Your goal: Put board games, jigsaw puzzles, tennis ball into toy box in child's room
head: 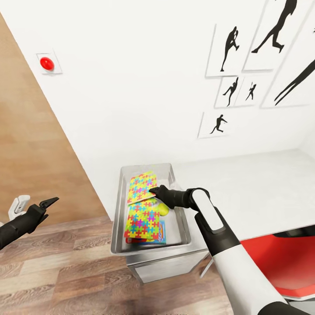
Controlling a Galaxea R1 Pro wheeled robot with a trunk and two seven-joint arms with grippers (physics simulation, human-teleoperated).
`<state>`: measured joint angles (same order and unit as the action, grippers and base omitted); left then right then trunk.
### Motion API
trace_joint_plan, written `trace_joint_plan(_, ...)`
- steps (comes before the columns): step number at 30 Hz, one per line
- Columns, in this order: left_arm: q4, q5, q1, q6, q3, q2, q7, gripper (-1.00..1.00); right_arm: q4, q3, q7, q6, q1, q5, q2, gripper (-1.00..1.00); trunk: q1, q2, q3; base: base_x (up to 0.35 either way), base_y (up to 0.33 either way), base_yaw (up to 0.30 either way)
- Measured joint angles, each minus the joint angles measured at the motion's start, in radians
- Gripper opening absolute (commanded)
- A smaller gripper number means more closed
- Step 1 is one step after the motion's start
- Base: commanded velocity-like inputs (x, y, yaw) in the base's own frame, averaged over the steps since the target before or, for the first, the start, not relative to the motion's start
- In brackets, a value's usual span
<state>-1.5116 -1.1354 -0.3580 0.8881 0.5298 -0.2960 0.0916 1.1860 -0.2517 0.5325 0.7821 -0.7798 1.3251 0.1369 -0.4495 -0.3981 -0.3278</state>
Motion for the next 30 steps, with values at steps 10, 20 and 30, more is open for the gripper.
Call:
trace_joint_plan(10, 0.0, 0.0, 0.0, 0.0, 0.0, 0.0, -0.001, 1.0, -0.002, 0.001, 0.0, 0.0, 0.0, -0.001, 0.0, -1.0, 0.0, 0.0, -0.01, 0.0, 0.0, 0.0)
trace_joint_plan(20, 0.0, 0.0, 0.0, 0.0, 0.0, 0.0, 0.0, 1.0, -0.002, 0.002, 0.0, -0.001, 0.0, -0.001, 0.0, -1.0, 0.0, 0.0, -0.012, 0.0, 0.0, 0.0)
trace_joint_plan(30, 0.0, 0.001, 0.0, 0.0, 0.0, 0.0, -0.001, 1.0, -0.002, 0.004, 0.0, -0.001, 0.0, -0.001, -0.001, -1.0, 0.0, 0.0, -0.014, 0.0, 0.0, 0.0)
